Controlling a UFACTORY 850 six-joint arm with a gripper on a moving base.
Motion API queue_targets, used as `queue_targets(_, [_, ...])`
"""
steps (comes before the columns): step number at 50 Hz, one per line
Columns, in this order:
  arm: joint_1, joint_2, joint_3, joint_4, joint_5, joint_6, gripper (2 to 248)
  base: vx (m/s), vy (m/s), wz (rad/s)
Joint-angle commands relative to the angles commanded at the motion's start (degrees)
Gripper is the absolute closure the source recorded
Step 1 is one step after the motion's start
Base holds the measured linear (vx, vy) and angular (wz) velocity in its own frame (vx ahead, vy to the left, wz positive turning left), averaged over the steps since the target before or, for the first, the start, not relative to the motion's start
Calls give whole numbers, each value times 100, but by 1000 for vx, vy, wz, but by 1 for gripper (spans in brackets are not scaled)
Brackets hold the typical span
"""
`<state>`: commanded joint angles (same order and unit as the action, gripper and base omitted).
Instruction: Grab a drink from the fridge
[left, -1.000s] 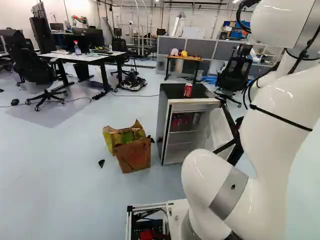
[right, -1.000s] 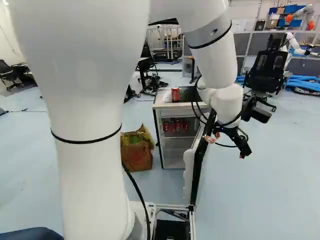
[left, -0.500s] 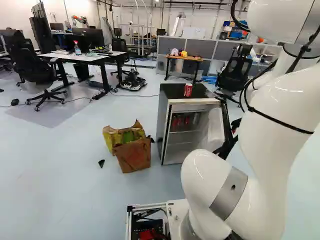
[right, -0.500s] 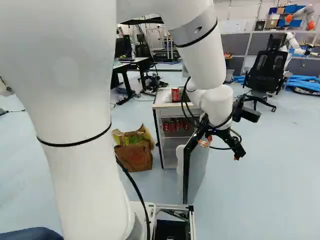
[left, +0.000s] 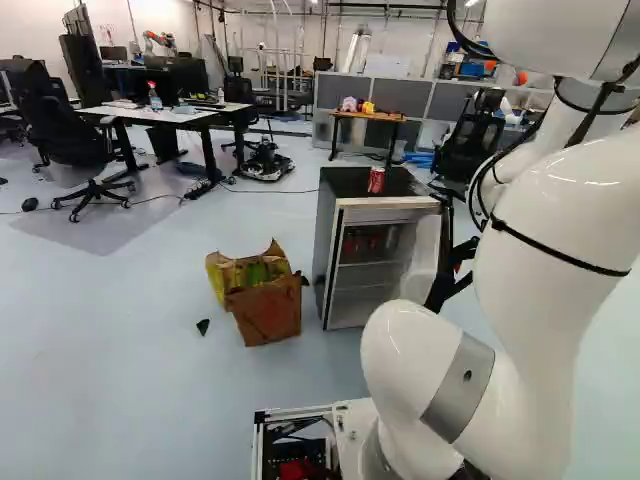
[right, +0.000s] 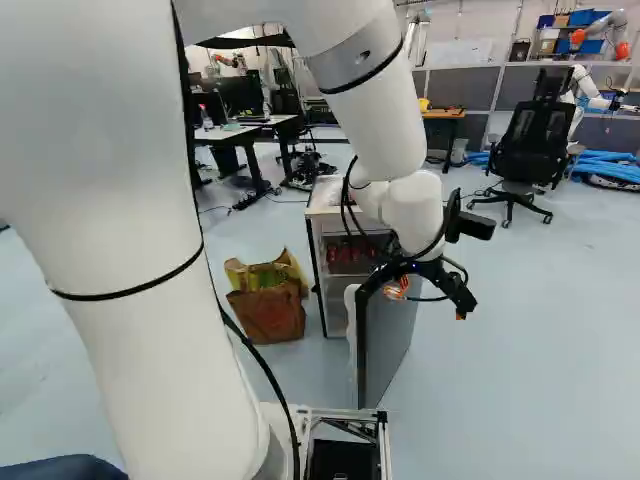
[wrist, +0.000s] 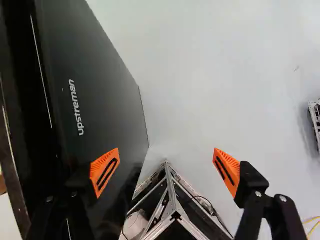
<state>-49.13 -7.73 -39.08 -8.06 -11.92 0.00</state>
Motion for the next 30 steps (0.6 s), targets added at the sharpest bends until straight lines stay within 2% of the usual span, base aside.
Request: queue_targets(30, [410,375,423,-682,20,0,3,0,0,0])
